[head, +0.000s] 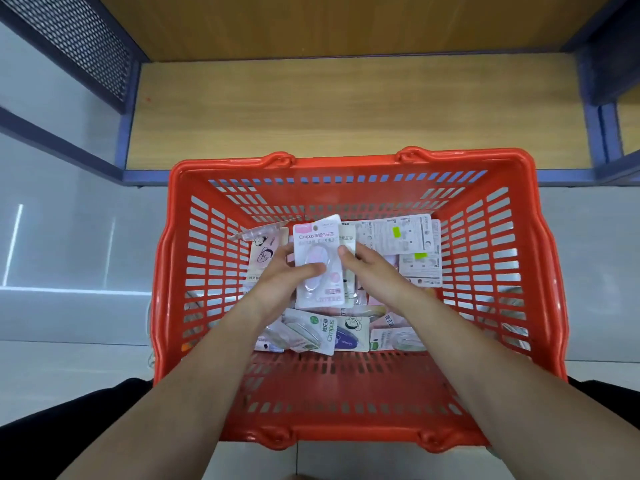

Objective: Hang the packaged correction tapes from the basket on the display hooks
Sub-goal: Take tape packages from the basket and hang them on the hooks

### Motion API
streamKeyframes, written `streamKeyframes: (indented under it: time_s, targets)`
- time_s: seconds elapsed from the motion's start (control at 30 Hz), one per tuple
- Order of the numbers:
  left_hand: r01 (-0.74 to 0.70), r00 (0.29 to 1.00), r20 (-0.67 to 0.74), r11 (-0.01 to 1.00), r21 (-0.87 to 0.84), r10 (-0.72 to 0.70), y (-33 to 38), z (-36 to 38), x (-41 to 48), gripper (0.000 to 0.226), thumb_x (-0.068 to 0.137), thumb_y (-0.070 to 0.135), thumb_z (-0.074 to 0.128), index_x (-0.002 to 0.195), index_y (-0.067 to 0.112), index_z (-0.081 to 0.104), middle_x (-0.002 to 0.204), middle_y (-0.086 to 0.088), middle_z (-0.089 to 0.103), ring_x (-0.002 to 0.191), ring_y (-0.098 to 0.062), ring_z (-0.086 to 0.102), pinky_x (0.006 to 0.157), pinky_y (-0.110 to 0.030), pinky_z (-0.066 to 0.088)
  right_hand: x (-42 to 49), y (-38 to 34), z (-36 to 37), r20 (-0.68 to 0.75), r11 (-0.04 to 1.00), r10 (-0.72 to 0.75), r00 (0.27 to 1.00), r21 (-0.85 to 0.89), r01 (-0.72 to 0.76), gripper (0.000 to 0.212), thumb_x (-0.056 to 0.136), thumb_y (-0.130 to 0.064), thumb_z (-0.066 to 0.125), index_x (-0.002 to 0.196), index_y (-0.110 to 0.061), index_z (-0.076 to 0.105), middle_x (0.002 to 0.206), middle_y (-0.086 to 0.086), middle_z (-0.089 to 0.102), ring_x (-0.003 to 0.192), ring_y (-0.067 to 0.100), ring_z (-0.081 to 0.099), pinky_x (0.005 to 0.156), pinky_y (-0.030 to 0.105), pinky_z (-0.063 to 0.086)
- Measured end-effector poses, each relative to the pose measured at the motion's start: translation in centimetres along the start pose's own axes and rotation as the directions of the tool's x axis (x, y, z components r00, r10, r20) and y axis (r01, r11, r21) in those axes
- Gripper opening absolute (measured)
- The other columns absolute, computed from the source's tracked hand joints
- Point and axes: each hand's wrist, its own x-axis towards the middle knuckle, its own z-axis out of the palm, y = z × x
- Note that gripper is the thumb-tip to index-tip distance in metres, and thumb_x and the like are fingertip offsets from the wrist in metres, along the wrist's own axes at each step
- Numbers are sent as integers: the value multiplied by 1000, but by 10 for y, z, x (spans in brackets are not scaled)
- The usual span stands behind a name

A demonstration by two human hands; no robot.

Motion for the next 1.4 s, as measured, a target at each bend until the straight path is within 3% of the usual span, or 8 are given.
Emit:
streamKeyframes:
  time_s: [0.1,0.23,0.47,0.6,0.87,1.0,1.13,1.4]
  targets:
    - [5,1000,2,1000,17,-5,2,-15,-5,65,69,22,81,130,9,62,115,-15,75,105,-35,73,87,-47,58,8,-4,2,5,997,46,999,-62,-46,55,107,-49,39,129,-3,61,129,33,60,119,44,59,110,48,42]
    - [1,994,-111,1000,28,2,2,-27,-8,60,66,21,78,124,9,66,109,-15,76,100,-35,74,83,-48,61,35,14,-11,-331,872,-137,934,-487,-45,46,104,-33,50,147,-17,52,145,7,48,138,31,40,112,39,33]
    - [-3,981,-192,994,107,23,0,-36,-9,66,59,33,82,122,22,65,108,-5,77,101,-29,74,96,-57,56,53,29,-18,-287,644,-222,932,-760,-81,86,90,-55,66,159,-21,27,148,5,41,136,32,34,113,40,33]
    - [-2,978,-209,992,127,28,1,-37,-7,70,54,40,83,121,23,66,108,-4,77,101,-29,74,95,-60,56,54,33,-18,-251,555,-195,948,-825,-104,87,75,-66,76,147,-27,45,133,3,40,128,28,33,111,36,33]
    - [12,976,-218,989,146,20,1,-37,-9,70,54,40,82,121,26,66,108,-3,77,103,-27,73,98,-58,54,39,31,-21,-258,938,-243,935,-308,159,27,89,-9,74,83,-27,55,82,-4,66,68,1,55,71,30,44]
    - [3,973,-229,988,156,33,4,-33,-10,54,69,27,83,120,23,66,107,-2,77,103,-26,73,96,-51,56,16,20,-34,-306,892,-395,866,-354,281,29,92,1,65,86,-27,62,97,-11,64,86,-7,58,78,5,39]
    - [3,968,-249,984,178,43,3,-30,-9,39,85,14,77,122,20,65,106,-2,77,99,-23,73,89,-45,59,3,31,-46,-360,836,-460,812,-483,260,45,90,6,59,91,-37,70,122,-2,55,113,11,52,97,21,39]
    - [5,967,-253,983,181,42,1,-28,-12,37,86,12,76,120,22,65,105,-1,76,97,-22,73,85,-42,58,-4,23,-42,-377,975,-206,903,-161,155,34,93,-1,51,114,-17,72,84,7,71,62,16,63,59,26,49]
